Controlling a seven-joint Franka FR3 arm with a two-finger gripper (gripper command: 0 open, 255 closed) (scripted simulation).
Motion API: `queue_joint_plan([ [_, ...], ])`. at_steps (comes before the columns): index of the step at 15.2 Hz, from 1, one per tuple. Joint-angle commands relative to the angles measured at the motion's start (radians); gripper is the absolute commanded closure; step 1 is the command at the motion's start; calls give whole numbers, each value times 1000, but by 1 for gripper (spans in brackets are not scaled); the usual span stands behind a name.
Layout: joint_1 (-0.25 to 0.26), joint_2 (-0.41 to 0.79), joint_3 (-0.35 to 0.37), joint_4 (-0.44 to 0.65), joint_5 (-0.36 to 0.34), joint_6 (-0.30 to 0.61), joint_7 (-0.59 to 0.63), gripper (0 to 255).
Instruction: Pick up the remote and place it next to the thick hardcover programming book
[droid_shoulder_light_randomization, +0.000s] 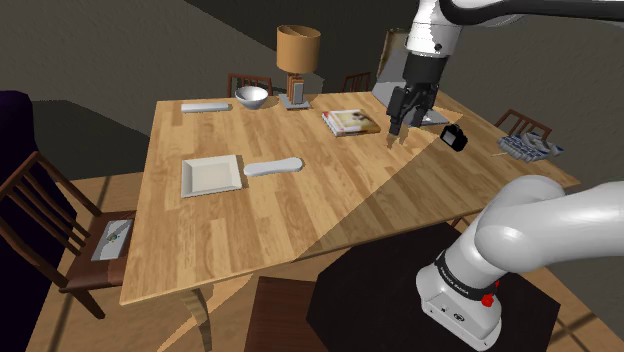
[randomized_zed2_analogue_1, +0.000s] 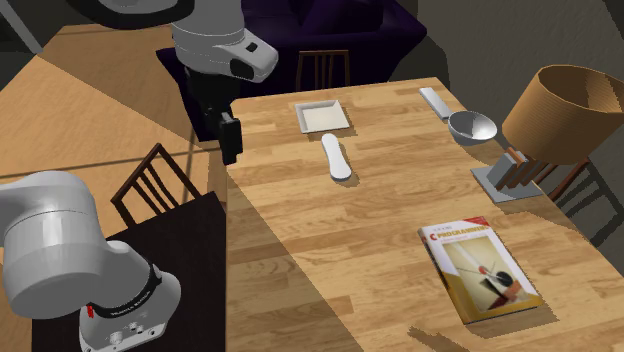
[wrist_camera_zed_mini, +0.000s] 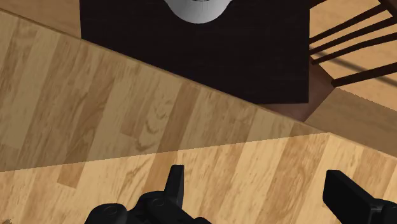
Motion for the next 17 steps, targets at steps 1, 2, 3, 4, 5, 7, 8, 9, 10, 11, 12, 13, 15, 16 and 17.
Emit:
queue_joint_plan([
  [1,0,0,0,0,0,0,0,0],
  [2,7,28,-9,-4,-10,35,-33,0],
  [3,15,58,-17,-6,-18,70,-65,0],
  [4,22,88,-25,-7,-27,104,-97,0],
  [5,30,120,-33,-7,-34,138,-129,0],
  [7,44,187,-47,-1,-46,206,-191,0],
  [8,52,221,-54,4,-51,239,-222,0],
  [9,60,256,-60,10,-55,271,-252,0],
  [10,67,292,-66,18,-58,302,-282,0],
  [11,75,328,-71,27,-61,333,-312,0],
  [12,82,364,-75,38,-62,363,-342,0],
  [13,89,401,-79,50,-63,392,-371,0],
  [15,103,475,-85,77,-63,447,-430,0],
  [16,110,512,-87,92,-61,472,-459,0],
  [17,116,549,-88,108,-60,497,-488,0],
])
